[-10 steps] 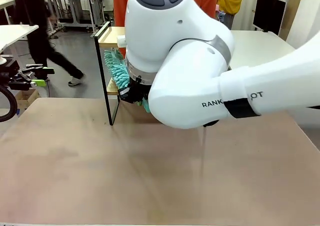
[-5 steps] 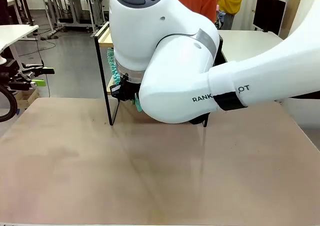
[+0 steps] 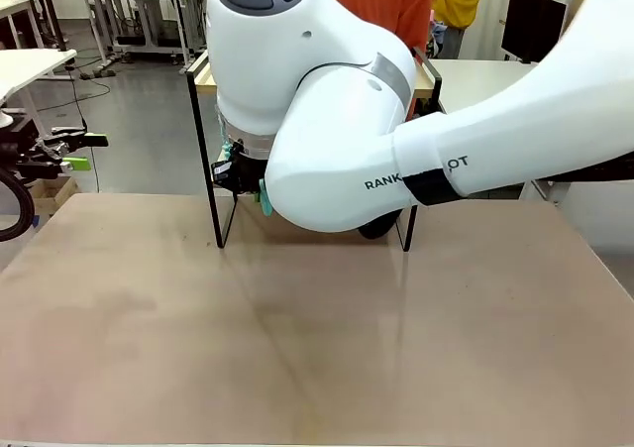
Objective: Clean the shelf.
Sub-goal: Clean the specific section of the Shelf indicated by the human with the Duster.
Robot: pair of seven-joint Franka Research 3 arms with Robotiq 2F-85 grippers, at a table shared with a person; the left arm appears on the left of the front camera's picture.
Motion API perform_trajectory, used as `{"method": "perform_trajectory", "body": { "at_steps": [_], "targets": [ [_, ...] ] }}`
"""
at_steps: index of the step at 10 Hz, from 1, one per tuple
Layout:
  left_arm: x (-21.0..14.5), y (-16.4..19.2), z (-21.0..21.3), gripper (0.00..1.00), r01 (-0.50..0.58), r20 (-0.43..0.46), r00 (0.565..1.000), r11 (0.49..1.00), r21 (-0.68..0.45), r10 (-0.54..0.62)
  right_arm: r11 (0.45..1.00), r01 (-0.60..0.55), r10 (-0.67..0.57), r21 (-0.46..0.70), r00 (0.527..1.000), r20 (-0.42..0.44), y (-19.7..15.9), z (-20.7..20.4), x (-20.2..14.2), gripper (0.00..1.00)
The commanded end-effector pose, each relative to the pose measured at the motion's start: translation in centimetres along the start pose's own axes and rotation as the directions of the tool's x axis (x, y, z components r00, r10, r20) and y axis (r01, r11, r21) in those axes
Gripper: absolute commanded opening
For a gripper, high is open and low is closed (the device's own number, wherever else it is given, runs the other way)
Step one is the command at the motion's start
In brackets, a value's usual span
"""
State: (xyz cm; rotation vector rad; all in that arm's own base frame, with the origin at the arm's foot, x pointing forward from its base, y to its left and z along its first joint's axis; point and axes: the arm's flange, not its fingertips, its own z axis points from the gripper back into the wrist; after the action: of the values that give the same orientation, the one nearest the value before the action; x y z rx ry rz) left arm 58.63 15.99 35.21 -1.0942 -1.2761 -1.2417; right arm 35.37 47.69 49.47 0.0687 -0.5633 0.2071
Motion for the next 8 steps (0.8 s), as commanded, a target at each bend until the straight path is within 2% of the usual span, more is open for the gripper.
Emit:
{"method": "perform_trajectory", "body": {
  "at_steps": [1, 3, 5, 6, 8],
  "targets": [
    [0.2, 0.0, 0.1, 1.00, 0.003, -0.001, 1.000, 1.000, -0.001, -0.003, 0.998, 0.056, -0.056, -0.020, 0.998, -0.002, 1.1, -1.1, 0.6, 0.13],
    [0.2, 0.0, 0.1, 1.00, 0.003, -0.001, 1.000, 1.000, -0.001, -0.003, 0.997, 0.070, -0.071, -0.023, 0.997, -0.041, 0.8, -2.0, 0.5, 0.13],
    [0.2, 0.0, 0.1, 1.00, 0.003, -0.001, 1.000, 1.000, -0.001, -0.003, 0.999, 0.044, -0.043, 0.031, 0.999, -0.018, 0.8, -2.1, 0.5, 0.13],
    [0.2, 0.0, 0.1, 1.00, 0.003, -0.001, 1.000, 1.000, -0.001, -0.003, 0.999, 0.032, -0.032, -0.013, 0.998, -0.045, -0.2, -2.4, 0.2, 0.13],
    [0.2, 0.0, 0.1, 1.00, 0.003, -0.001, 1.000, 1.000, -0.001, -0.003, 0.999, 0.032, -0.032, -0.013, 0.998, -0.045, -0.2, -2.4, 0.2, 0.13]
  ]
}}
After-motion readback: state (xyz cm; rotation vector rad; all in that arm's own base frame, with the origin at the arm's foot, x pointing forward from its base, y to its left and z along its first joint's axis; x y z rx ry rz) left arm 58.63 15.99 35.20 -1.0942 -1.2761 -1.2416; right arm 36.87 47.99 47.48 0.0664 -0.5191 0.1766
